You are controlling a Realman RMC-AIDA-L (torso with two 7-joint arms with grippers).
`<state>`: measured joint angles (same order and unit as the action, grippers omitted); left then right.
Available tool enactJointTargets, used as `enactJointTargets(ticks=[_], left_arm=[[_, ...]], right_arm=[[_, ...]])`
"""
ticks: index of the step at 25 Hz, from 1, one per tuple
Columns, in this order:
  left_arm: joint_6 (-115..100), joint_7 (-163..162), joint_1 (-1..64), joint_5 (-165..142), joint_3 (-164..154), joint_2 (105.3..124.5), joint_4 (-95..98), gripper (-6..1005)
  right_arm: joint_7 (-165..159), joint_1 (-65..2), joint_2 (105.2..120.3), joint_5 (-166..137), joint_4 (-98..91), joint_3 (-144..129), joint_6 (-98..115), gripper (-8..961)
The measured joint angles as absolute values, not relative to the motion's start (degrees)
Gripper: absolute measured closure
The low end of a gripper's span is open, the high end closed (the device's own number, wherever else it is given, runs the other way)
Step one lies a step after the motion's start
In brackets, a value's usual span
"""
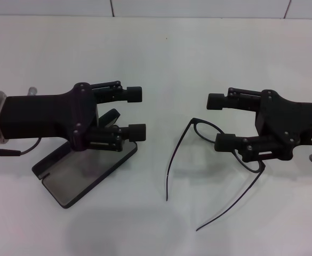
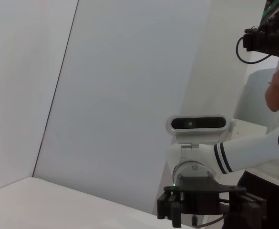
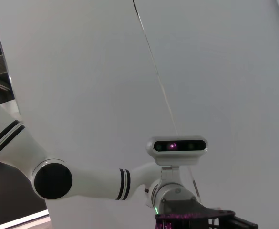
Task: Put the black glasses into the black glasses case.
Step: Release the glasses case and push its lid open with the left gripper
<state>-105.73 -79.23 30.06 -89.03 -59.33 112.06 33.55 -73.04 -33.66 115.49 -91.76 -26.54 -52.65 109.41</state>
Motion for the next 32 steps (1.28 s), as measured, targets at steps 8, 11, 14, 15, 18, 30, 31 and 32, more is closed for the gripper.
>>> enactJointTargets(ticks=[8,11,14,15,18,30,31,32], left_arm=[[-105.73,-79.25,30.06,-89.04,-59.33,112.06,33.71,145],[-105.73,-79.27,30.06,-89.1,-59.32,112.06,33.7,148],[-105.73,-79.28,30.06,-89.15,-59.33,112.06,33.65,150],[-105.73,-79.28,30.06,-89.18,-59.33,112.06,33.62,151],[-105.73,-79.43,30.06,-89.19,-59.19,112.05,33.71,154],[-96.4,-117.34,26.93,-103.43,-54.69,115.94,75.18,164],[-95.07,-121.26,26.84,-109.26,-54.75,116.97,80.21,165],[-94.35,-124.93,27.04,-115.27,-54.98,118.14,84.56,195]], right_arm=[[-73.04,-33.66,115.49,-91.76,-26.43,-52.64,109.55,108],[-73.04,-33.66,115.49,-91.76,-26.38,-52.65,109.62,108],[-73.04,-33.66,115.49,-91.76,-26.37,-52.65,109.74,108],[-73.04,-33.66,115.49,-91.76,-26.36,-52.64,109.76,108],[-73.04,-33.66,115.49,-91.76,-26.34,-52.65,109.74,108],[-72.35,-29.23,113.38,-91.02,-26.5,-48.99,108.09,108],[-72.35,-28.77,113.36,-90.91,-26.54,-48.62,108.11,108],[-72.34,-28.05,113.35,-90.57,-26.61,-48.24,108.11,108]])
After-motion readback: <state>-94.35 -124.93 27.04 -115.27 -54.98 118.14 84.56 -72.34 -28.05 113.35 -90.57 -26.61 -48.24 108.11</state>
